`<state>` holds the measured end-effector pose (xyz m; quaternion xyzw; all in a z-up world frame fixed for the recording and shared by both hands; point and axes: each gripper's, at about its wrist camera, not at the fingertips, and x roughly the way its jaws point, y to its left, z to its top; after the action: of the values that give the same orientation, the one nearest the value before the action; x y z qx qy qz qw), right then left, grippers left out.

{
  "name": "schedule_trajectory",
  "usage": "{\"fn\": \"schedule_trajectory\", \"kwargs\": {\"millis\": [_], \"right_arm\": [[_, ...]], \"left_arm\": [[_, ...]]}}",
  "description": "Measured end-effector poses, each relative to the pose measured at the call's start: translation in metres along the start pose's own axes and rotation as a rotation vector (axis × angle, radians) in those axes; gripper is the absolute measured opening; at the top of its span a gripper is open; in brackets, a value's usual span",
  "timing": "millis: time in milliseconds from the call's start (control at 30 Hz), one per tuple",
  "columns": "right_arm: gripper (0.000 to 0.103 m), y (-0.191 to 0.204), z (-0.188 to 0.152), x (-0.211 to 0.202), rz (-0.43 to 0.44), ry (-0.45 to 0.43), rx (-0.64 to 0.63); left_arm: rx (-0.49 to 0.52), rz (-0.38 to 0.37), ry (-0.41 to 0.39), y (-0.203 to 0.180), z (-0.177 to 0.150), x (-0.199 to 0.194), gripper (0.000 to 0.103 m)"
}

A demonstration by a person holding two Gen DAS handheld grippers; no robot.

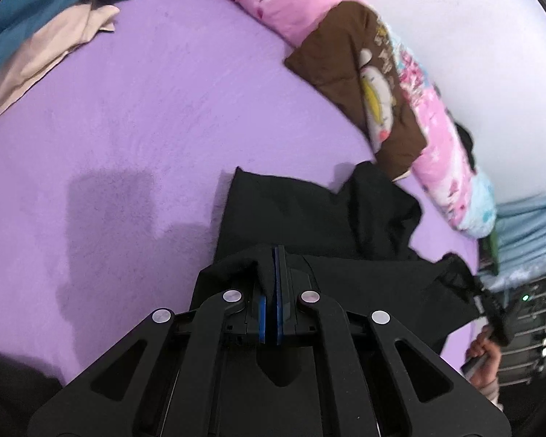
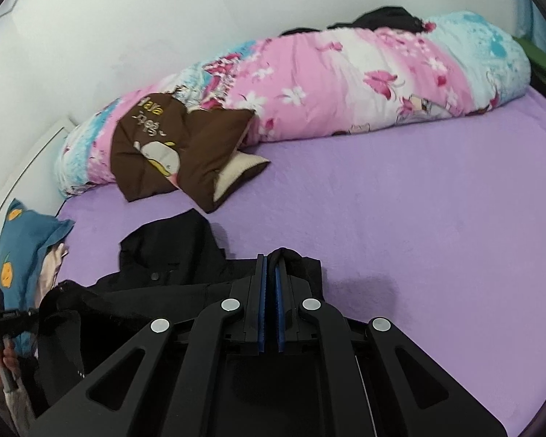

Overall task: Fold large clothes
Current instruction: 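Lift the hem with both tools and fold it up over the jacket body, then open both tools, release the folded jacket and pull back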

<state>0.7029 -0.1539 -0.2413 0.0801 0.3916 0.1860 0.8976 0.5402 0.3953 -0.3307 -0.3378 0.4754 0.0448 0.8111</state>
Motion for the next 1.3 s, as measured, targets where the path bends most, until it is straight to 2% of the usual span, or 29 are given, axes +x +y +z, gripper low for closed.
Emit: {"fn": "schedule_trajectory", "kwargs": {"millis": [67,167,600,867,900,967,1000,1033,1067,1100,1133,1167,1233,1300], "right_arm": [[0.004,0.000,-0.005,0.011,-0.020,0.001,0.005],[0.004,-0.001,-0.013,0.031,-0.054,0.022,-0.003],[0.004,-0.020,-0.046,0.099,-0.140,0.097,-0.002],[0.005,-0.024,-0.053,0.103,-0.131,0.080,-0.008],[0.007,-0.026,-0.053,0.100,-0.123,0.069,0.007],[0.024,-0.029,-0.053,0.089,-0.079,0.050,0.061],[0.049,-0.030,-0.054,0.076,-0.060,0.026,0.096],[0.082,-0.031,-0.056,0.062,-0.050,-0.009,0.118],[0.090,-0.030,-0.059,0.047,-0.039,-0.046,0.124],[0.091,-0.028,-0.065,0.028,-0.016,-0.089,0.116],[0.091,-0.026,-0.072,0.011,-0.001,-0.099,0.098],[0.091,-0.026,-0.077,-0.001,0.000,-0.097,0.085],[0.091,-0.022,-0.100,-0.038,-0.008,-0.094,0.038],[0.091,-0.019,-0.125,-0.070,-0.019,-0.083,-0.001]], "left_arm": [[0.077,0.085,0.010,-0.008,-0.002,0.014,0.003],[0.094,0.107,0.011,-0.006,-0.003,0.028,0.003],[0.036,0.090,0.048,0.029,-0.011,0.075,0.005],[0.010,0.048,0.040,0.031,-0.010,0.074,0.008],[0.002,0.043,0.043,0.031,-0.010,0.071,0.009],[-0.006,0.038,0.044,0.027,-0.009,0.063,0.010],[-0.006,0.030,0.045,0.024,-0.009,0.057,0.015],[0.001,0.029,0.042,0.019,-0.010,0.047,0.039],[0.006,0.039,0.024,0.016,-0.012,0.038,0.056],[0.012,0.050,-0.008,0.012,-0.014,0.024,0.085],[0.027,0.051,-0.058,0.007,-0.019,0.003,0.089],[0.037,0.055,-0.072,0.003,-0.022,-0.006,0.089],[0.040,0.054,-0.094,-0.002,-0.035,-0.036,0.089],[0.026,0.014,-0.088,-0.005,-0.054,-0.058,0.090]]}}
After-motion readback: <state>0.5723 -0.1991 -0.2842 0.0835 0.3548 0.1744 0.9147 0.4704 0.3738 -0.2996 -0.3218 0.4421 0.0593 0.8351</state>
